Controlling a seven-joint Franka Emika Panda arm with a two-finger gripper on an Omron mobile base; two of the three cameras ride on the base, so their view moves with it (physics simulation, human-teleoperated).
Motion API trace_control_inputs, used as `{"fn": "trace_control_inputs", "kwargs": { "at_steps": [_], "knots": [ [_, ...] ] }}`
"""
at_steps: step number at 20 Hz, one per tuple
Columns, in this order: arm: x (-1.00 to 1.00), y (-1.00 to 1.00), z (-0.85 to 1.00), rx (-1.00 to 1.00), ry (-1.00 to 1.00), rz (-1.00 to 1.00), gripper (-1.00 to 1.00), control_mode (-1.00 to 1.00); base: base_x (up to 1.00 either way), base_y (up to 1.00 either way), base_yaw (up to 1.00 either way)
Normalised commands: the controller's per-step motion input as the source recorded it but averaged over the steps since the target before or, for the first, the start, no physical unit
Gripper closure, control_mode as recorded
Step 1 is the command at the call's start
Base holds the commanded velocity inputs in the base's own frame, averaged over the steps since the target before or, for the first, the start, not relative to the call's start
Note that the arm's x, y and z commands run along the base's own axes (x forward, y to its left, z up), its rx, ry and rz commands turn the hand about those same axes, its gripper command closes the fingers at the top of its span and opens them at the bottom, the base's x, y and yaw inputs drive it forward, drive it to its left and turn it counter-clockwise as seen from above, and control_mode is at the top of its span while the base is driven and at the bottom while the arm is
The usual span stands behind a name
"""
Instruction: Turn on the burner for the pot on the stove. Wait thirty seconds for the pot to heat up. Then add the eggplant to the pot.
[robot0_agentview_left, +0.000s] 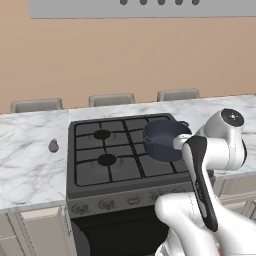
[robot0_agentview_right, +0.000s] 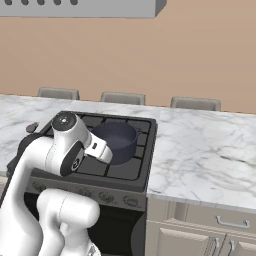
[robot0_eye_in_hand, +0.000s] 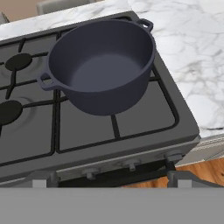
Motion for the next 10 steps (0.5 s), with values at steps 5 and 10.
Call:
{"fn": "trace_control_inputs", "kwargs": {
  "at_steps": [5,10],
  "knots": [
    [0.0,0.0,0.0,0.0,0.0,0.0,-1.0,-1.0,0.0,0.0,0.0],
    [0.0,0.0,0.0,0.0,0.0,0.0,-1.0,-1.0,0.0,0.0,0.0]
  ]
}}
